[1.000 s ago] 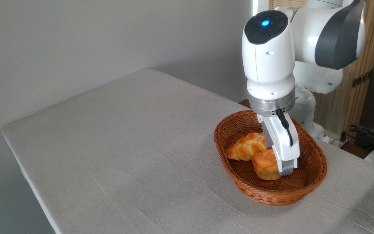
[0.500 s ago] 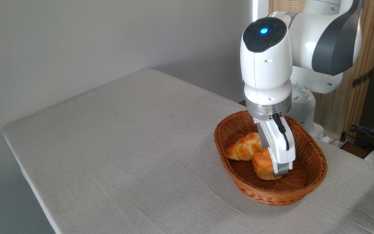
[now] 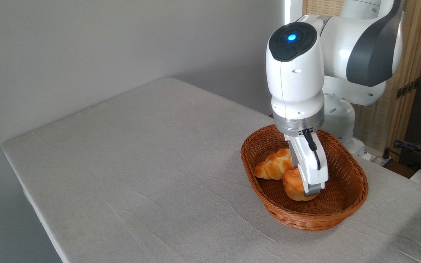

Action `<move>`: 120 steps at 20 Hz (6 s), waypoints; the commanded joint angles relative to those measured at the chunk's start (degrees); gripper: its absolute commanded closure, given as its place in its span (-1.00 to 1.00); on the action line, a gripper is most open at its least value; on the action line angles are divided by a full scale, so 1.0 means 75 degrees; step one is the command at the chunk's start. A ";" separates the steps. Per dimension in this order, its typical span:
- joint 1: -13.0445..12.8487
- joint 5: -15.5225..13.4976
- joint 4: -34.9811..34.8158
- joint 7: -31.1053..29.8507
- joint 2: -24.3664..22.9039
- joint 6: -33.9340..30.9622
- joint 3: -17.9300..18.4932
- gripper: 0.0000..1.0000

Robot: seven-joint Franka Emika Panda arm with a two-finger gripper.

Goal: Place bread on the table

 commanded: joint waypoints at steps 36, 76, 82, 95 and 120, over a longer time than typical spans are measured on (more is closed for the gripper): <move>-0.2351 -0.2363 0.4760 -0.6752 0.3364 0.1307 -0.1856 0.00; 0.0392 -0.2025 0.6506 -0.6264 0.3049 -0.1291 -0.3523 -1.00; 0.0392 -0.1754 0.6530 -0.6827 0.3084 -0.1303 -0.3546 -1.00; 0.0392 -0.1215 0.6530 -0.7390 0.3143 -0.1396 -0.3628 -1.00; 0.0392 -0.1202 0.6518 -0.7190 0.3155 -0.1396 -0.3640 -1.00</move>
